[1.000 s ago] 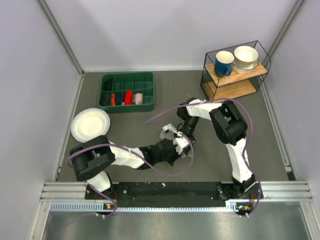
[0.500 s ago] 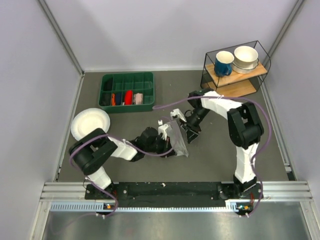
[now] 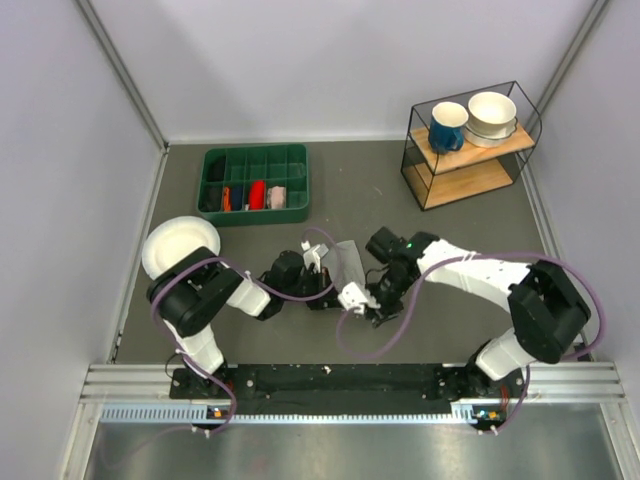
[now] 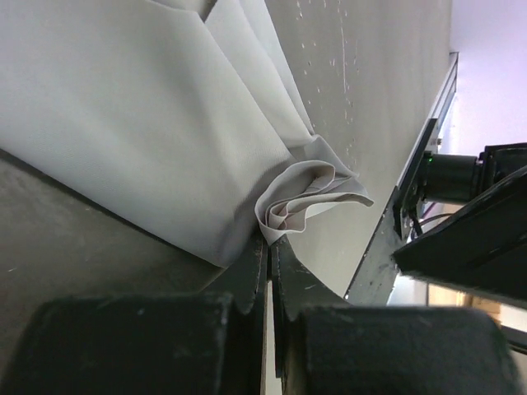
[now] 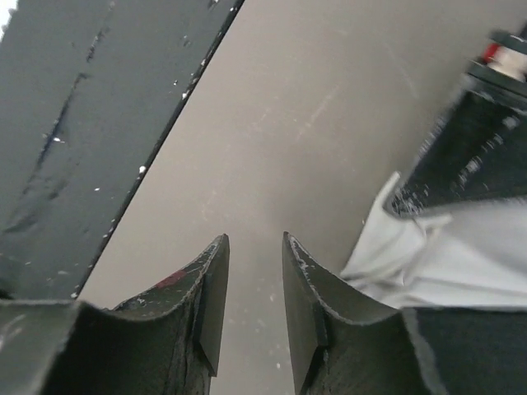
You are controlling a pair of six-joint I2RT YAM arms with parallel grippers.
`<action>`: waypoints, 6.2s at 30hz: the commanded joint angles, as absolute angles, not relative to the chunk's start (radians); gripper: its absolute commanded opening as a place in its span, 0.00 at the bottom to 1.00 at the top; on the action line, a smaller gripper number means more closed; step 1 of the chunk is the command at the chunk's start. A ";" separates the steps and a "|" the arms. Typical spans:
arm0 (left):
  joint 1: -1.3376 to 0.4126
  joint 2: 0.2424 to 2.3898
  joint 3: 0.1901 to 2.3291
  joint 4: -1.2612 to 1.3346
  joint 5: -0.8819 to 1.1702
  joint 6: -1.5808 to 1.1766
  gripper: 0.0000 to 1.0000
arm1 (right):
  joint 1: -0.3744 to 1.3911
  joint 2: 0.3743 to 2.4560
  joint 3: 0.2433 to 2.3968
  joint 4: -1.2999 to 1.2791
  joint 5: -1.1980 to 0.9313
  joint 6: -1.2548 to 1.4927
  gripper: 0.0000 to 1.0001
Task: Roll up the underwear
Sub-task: Roll the underwear to the center of the board.
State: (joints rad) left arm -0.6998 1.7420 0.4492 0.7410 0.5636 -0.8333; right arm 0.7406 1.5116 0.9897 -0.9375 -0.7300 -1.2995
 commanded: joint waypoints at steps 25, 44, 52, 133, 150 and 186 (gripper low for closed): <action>-0.654 1.499 0.285 0.804 0.433 -0.821 0.32 | 0.842 1.700 0.879 -0.500 -0.296 -1.124 0.34; -0.661 0.235 -0.038 0.551 0.182 -0.319 0.62 | 0.647 2.061 1.365 -1.326 -0.851 -1.192 0.06; -0.728 0.461 -0.009 0.718 0.499 -0.187 0.62 | 0.566 2.244 1.496 -1.485 -0.917 -1.167 0.04; -0.546 1.861 0.862 0.166 0.774 -0.245 0.40 | 0.813 1.634 0.804 -0.339 -0.218 -1.180 0.39; -0.547 0.878 0.157 0.667 0.410 -0.085 0.43 | 0.638 1.877 1.217 -1.105 -0.812 -1.095 0.07; -1.077 1.631 0.721 0.192 0.146 0.554 0.30 | 0.518 2.229 1.483 -1.341 -0.853 -0.986 0.18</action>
State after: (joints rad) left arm -1.0760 1.6043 0.6731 0.2264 0.1577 0.5571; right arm 0.5194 2.2154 1.4620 -1.3300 -0.8776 -0.9668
